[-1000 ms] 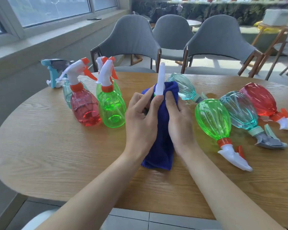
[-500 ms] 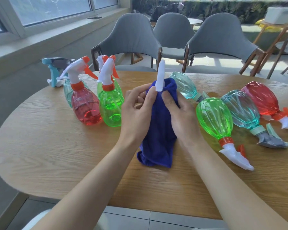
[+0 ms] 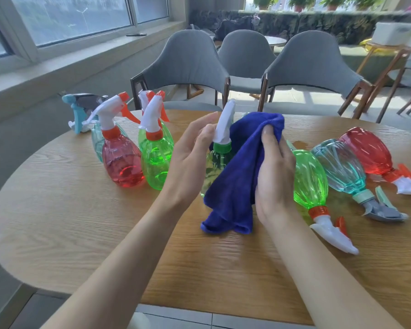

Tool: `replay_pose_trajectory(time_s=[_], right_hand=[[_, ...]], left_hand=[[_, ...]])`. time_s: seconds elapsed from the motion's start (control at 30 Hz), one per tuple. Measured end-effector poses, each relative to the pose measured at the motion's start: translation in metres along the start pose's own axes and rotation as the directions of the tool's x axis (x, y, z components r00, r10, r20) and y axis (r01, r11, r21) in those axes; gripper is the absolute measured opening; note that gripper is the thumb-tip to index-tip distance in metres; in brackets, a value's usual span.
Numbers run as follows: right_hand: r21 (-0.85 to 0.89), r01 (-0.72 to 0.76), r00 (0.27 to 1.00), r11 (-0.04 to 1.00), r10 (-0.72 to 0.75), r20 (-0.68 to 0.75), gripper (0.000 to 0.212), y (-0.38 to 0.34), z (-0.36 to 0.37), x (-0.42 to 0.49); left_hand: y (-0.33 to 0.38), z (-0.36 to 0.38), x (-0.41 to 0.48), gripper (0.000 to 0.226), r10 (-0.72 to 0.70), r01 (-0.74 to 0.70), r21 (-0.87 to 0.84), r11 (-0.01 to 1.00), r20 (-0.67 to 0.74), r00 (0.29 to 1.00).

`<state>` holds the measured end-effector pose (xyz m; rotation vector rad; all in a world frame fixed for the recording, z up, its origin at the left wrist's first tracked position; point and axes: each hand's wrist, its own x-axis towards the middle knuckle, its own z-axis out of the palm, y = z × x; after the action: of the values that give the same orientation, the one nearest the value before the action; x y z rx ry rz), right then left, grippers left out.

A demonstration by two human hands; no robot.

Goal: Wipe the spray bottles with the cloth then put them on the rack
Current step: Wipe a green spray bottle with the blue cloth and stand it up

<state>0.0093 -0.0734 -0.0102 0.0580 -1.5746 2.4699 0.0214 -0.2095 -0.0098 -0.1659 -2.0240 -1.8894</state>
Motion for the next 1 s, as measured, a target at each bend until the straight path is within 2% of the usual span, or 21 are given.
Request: replay_pose_trajectory(time_s=[0.07,0.17,0.23,0.37,0.43,0.53,0.67,0.8,0.87,0.93,1.0], right_hand=[[-0.083,0.075,0.996,0.994,-0.072,0.045,0.031,-0.010,0.001,-0.005],[-0.227,0.196,0.971,0.954,-0.157,0.180,0.030,-0.016,0.006,-0.014],[-0.243,0.248,0.943,0.938,-0.176,0.282,0.027,-0.016,0.009,-0.019],[-0.284,0.317,0.921,0.905,-0.221,0.321,0.017,-0.020,0.010,-0.018],[-0.305,0.341,0.922,0.889,-0.253,0.293,0.015,-0.021,0.008,-0.017],[-0.359,0.380,0.917,0.852,-0.298,0.264,0.014,-0.017,0.005,-0.014],[-0.430,0.448,0.894,0.784,-0.395,0.210,0.019,-0.010,-0.001,-0.011],[-0.490,0.506,0.857,0.710,-0.479,0.190,0.025,-0.007,-0.003,-0.011],[-0.548,0.556,0.825,0.625,-0.493,0.276,0.033,-0.006,-0.003,-0.011],[-0.603,0.590,0.805,0.536,-0.444,0.393,0.047,-0.004,0.000,-0.014],[-0.627,0.591,0.806,0.507,-0.412,0.426,0.050,-0.001,0.003,-0.015]], left_hand=[[0.000,-0.002,0.002,0.046,-0.039,0.039,0.016,0.999,0.024,0.999],[0.004,0.001,-0.001,0.053,-0.055,0.056,-0.006,0.998,0.140,0.989],[0.004,0.004,-0.003,0.053,-0.036,0.038,-0.009,0.999,0.184,0.982],[0.000,0.002,0.004,0.087,-0.075,0.082,-0.049,0.995,0.127,0.989],[-0.001,0.001,0.008,0.091,-0.063,0.065,-0.019,0.998,0.078,0.995],[-0.002,0.004,0.010,0.072,-0.008,0.008,0.019,1.000,0.009,1.000],[-0.004,0.010,0.011,0.028,0.037,-0.033,0.028,0.999,-0.135,0.990],[0.002,0.010,0.011,0.024,0.038,-0.035,0.022,0.999,-0.157,0.987],[0.005,0.010,0.009,0.019,0.048,-0.045,0.025,0.999,-0.139,0.989],[0.007,0.012,0.005,0.023,0.068,-0.063,0.040,0.997,-0.122,0.990],[0.009,0.013,0.001,0.022,0.065,-0.063,0.025,0.998,-0.099,0.993]])
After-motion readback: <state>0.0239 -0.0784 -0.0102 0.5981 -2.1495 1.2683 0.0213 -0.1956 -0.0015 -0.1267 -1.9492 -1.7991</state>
